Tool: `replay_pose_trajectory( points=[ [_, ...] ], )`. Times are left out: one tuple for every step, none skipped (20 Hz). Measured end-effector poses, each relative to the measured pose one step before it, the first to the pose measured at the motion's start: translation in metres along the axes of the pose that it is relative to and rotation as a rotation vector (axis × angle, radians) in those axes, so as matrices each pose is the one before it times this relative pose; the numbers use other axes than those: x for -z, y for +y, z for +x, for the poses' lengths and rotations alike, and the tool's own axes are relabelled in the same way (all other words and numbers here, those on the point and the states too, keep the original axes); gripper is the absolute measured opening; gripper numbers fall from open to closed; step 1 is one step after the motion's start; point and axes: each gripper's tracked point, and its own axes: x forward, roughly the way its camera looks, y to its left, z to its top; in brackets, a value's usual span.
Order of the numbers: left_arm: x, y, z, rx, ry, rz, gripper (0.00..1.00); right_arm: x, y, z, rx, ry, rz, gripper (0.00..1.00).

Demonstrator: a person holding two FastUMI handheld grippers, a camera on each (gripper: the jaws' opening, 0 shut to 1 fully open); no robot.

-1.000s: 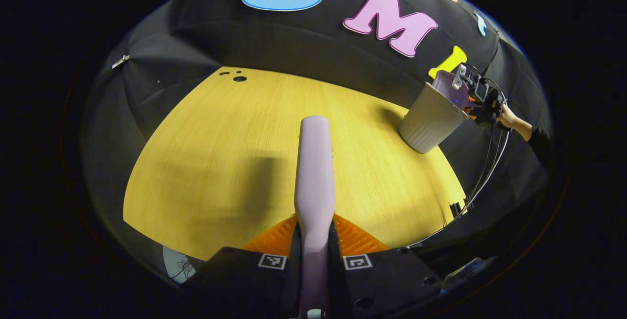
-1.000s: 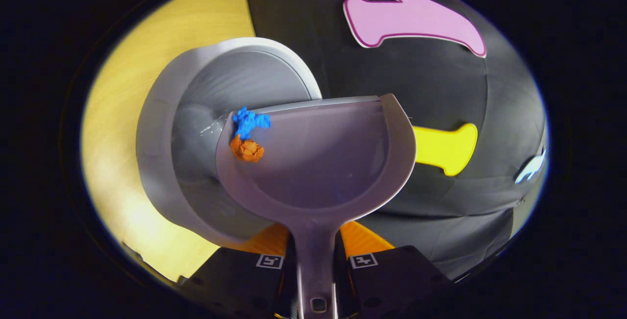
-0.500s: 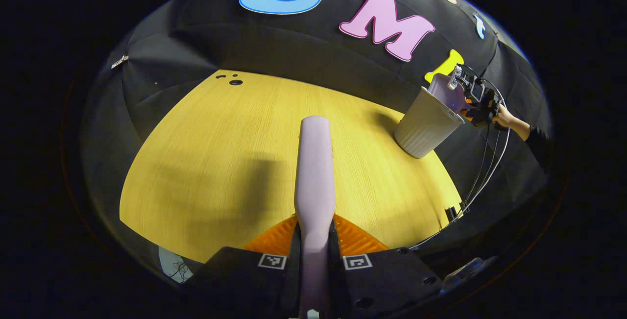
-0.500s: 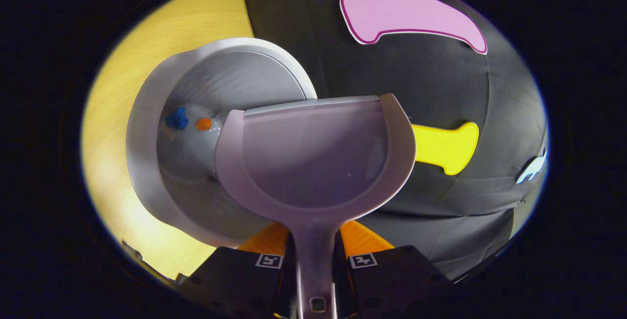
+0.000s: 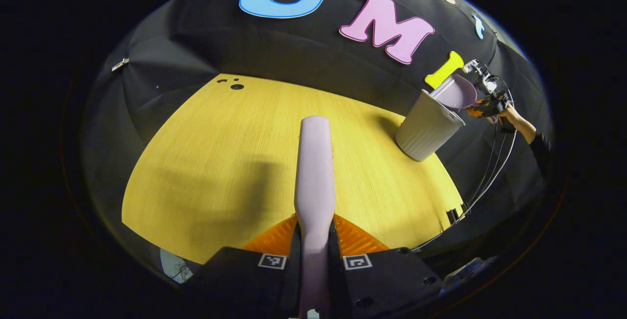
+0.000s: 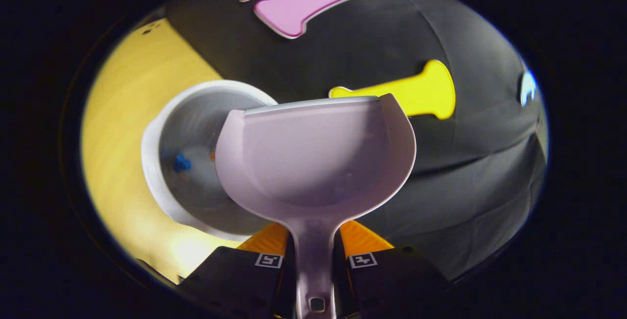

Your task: Pick up the small broom and dustpan from the desktop, sweep the trash into the dustpan with the broom, and then empty the trash into the garbage bin.

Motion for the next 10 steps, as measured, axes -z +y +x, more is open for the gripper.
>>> replay_pose_trajectory(
  points=[
    [0.0007,-0.00084,-0.00053,0.00295,0.00088,0.00299,0.28,-0.0051,0.00008,-0.00037,-0.01622,-0.01525,0.05608,0.37],
    [-0.0005,-0.00034,-0.00124,0.00071,-0.00018,0.01175,0.28,-0.0045,0.00196,-0.00121,-0.01485,-0.01815,0.04311,0.34],
    [-0.00138,0.00056,-0.00052,-0.0054,-0.0034,0.01983,0.28,-0.00475,0.00309,-0.00314,-0.01958,-0.01147,0.03856,0.34],
    [-0.00081,-0.0005,-0.00048,-0.00508,-0.00161,0.02125,0.28,-0.00404,0.00142,-0.00532,-0.02333,-0.01566,0.0399,0.34],
    [-0.00007,-0.00227,-0.00072,-0.00246,-0.00006,0.01781,0.28,-0.00484,0.00146,-0.00318,-0.01706,-0.01746,0.02948,0.31],
    [-0.00118,-0.00222,-0.00058,0.00053,-0.00159,0.01284,0.28,-0.00414,0.00352,-0.00175,-0.02373,-0.01812,0.0314,0.34],
    [-0.0014,-0.00289,0.0004,0.00358,-0.00312,0.00707,0.28,-0.00513,0.0072,-0.00385,-0.02694,-0.01846,0.03155,0.31],
    [-0.00113,-0.00273,0.00055,0.00531,-0.00494,0.0022,0.28,-0.00714,0.00851,-0.00357,-0.03183,-0.01825,0.03107,0.31],
    [-0.00118,-0.0049,0.00167,0.00672,-0.00305,-0.00071,0.27,-0.00368,0.00792,-0.00513,-0.03175,-0.00676,0.02304,0.34],
    [-0.00166,-0.00463,0.00246,0.0084,-0.00226,0.00256,0.28,-0.00365,0.00487,-0.00609,-0.03341,-0.00244,0.024,0.34]
  ],
)
